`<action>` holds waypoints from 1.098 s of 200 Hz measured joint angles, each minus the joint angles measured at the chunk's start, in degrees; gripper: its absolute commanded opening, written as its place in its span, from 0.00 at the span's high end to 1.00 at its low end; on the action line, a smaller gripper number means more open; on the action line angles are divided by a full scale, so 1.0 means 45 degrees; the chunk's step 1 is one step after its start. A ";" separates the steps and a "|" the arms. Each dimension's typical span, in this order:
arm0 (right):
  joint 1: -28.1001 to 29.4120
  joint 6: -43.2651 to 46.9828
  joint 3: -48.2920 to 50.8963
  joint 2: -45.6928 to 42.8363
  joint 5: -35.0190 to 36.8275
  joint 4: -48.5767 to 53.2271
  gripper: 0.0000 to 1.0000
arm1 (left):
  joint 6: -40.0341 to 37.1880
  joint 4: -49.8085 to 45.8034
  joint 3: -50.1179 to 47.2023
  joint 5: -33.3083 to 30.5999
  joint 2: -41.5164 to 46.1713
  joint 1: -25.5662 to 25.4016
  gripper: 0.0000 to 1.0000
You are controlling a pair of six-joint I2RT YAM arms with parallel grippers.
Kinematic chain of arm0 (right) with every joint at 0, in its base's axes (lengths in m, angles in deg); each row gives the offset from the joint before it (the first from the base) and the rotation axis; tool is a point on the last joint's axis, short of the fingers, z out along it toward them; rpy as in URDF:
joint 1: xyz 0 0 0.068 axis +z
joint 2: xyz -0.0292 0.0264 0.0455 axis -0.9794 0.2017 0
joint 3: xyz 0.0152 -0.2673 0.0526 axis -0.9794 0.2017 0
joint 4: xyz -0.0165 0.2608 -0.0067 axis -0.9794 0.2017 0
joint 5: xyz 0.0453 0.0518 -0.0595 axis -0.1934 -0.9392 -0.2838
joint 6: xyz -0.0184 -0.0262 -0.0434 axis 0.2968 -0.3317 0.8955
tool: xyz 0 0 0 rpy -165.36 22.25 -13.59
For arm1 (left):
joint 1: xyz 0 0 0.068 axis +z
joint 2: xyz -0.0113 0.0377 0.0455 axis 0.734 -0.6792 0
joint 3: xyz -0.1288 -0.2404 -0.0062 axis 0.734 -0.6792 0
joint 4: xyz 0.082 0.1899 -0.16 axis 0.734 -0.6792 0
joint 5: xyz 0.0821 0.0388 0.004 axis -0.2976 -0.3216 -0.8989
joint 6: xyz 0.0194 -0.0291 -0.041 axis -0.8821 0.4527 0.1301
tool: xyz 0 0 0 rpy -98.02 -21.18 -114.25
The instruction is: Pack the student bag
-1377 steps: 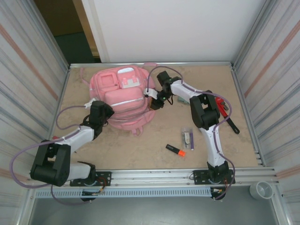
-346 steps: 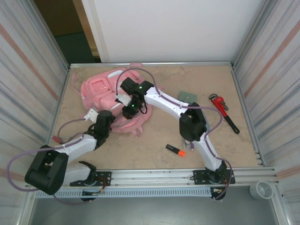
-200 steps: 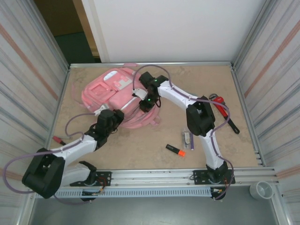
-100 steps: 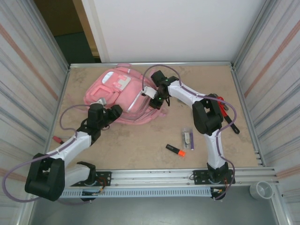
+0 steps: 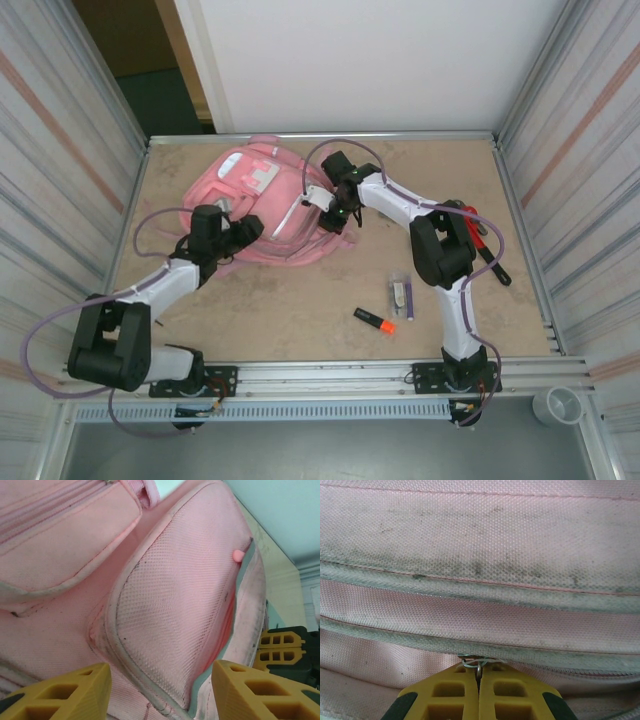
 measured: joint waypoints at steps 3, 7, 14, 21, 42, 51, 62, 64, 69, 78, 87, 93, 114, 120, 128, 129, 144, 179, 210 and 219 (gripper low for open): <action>0.0000 0.0005 0.0000 0.0005 0.0000 0.0000 1.00 | 0.0000 -0.0005 -0.0005 0.0000 -0.0019 0.0005 0.44; 0.0000 0.0005 0.0000 0.0000 0.0005 0.0000 1.00 | 0.0000 0.0000 -0.0005 -0.0005 -0.0044 0.0024 0.44; 0.0000 0.0005 0.0000 0.0000 0.0005 0.0000 1.00 | 0.0000 0.0010 -0.0010 0.0000 -0.0078 0.0078 0.44; 0.0005 0.0019 0.0000 0.0005 0.0005 -0.0005 1.00 | 0.0005 0.0019 -0.0015 0.0000 -0.0112 0.0107 0.45; 0.0005 0.0024 0.0005 0.0000 0.0010 -0.0010 1.00 | -0.0039 0.0223 0.0068 0.0112 -0.0520 0.0155 0.50; 0.0005 0.0024 0.0005 0.0005 0.0044 -0.0015 1.00 | -0.0073 0.0306 0.0219 0.0219 -0.0894 0.0155 0.53; 0.0005 0.0024 0.0005 0.0000 0.0112 -0.0053 1.00 | -0.0068 0.0384 0.0355 0.0345 -0.1282 0.0165 0.56; 0.0005 0.0024 0.0005 0.0000 0.0136 -0.0068 1.00 | -0.0029 0.0432 0.0359 0.0355 -0.1355 0.0165 0.57; 0.0005 0.0024 0.0005 0.0000 0.0185 -0.0102 1.00 | -0.0024 0.0539 0.0359 0.0389 -0.1506 0.0170 0.59; 0.0005 0.0024 0.0005 0.0000 0.0223 -0.0155 1.00 | 0.0102 0.0709 0.0359 0.0408 -0.1729 0.0189 0.64; -0.0005 0.0024 0.0005 0.0005 0.0272 -0.0194 1.00 | 0.0146 0.0874 0.0359 0.0427 -0.1870 0.0214 0.69; -0.0010 0.0024 0.0005 0.0000 0.0301 -0.0228 1.00 | 0.0194 0.0996 0.0355 0.0437 -0.1953 0.0219 0.73; 0.0005 0.0024 0.0005 0.0000 0.0481 -0.0243 1.00 | 0.0495 0.1413 0.0301 0.0495 -0.2161 0.0272 1.00; 0.0029 0.0029 0.0005 0.0000 0.0573 -0.0228 1.00 | 0.0646 0.1603 0.0228 0.0505 -0.2195 0.0272 1.00; 0.0092 0.0029 0.0005 -0.0005 0.0729 -0.0185 1.00 | 0.0733 0.1894 0.0078 0.0520 -0.2200 0.0272 1.00; 0.0102 0.0029 0.0005 -0.0005 0.0748 -0.0180 1.00 | 0.0806 0.1953 0.0049 0.0520 -0.2200 0.0272 1.00; 0.0345 0.0029 0.0005 -0.0102 0.1151 0.0010 1.00 | 0.1141 0.2497 -0.0272 0.0432 -0.2191 0.0267 1.00; 0.1389 -0.0257 -0.0083 -0.0500 0.1389 0.0753 1.00 | 0.2283 0.3657 -0.1185 -0.0457 -0.1909 -0.0029 1.00; 0.2225 -0.1151 -0.0185 -0.0505 0.1438 0.1234 1.00 | 0.3113 0.4182 -0.1579 -0.1258 -0.1855 -0.0262 1.00; 0.2419 -0.1511 -0.0189 -0.0476 0.1438 0.1302 1.00 | 0.3288 0.4250 -0.1593 -0.1491 -0.1855 -0.0369 1.00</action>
